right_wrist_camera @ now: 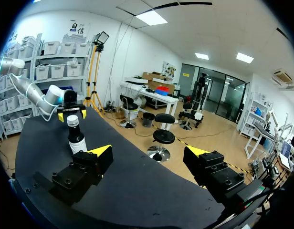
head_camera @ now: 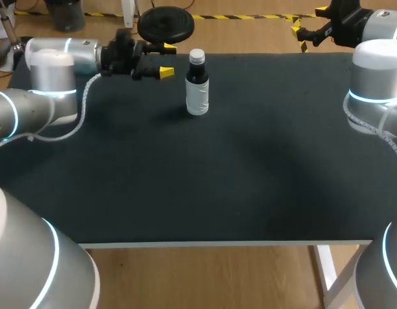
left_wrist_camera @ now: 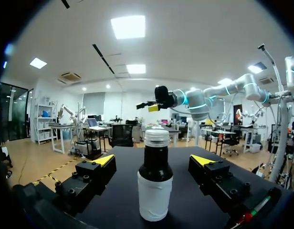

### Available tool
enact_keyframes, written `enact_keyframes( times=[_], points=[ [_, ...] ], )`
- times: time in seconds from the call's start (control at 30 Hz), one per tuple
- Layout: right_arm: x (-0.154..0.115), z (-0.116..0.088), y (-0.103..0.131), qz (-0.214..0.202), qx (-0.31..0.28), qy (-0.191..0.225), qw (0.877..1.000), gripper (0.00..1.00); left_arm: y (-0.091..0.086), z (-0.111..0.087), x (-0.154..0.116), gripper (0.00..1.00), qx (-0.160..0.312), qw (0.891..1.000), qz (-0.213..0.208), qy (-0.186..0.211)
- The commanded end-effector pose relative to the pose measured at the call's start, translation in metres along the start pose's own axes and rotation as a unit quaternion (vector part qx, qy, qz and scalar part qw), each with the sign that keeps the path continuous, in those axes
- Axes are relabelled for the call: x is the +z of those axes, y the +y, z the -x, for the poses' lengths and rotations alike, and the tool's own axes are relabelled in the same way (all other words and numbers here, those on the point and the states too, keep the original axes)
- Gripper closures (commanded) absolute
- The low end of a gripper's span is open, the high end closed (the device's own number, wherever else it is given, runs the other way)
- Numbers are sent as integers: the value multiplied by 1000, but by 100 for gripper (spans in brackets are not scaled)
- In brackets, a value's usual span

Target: Unscrew the bottle cap

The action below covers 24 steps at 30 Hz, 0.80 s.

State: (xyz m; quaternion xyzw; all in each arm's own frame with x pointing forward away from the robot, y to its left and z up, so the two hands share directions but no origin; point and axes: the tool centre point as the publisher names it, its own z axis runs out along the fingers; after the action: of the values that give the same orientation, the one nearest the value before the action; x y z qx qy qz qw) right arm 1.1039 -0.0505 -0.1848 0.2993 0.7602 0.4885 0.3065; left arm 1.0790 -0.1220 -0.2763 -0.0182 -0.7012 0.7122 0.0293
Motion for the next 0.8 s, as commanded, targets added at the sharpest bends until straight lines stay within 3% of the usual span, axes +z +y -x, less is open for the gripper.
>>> enact_keyframes(
  times=[0.03, 0.8],
  points=[
    [0, 0, 0, 0, 0, 0, 1000, 0, 3, 7, 8, 0, -1, 1000, -1, 28],
    [0, 0, 0, 0, 0, 0, 1000, 0, 8, 5, 45, 0, -6, 998, 8, 58]
  ],
)
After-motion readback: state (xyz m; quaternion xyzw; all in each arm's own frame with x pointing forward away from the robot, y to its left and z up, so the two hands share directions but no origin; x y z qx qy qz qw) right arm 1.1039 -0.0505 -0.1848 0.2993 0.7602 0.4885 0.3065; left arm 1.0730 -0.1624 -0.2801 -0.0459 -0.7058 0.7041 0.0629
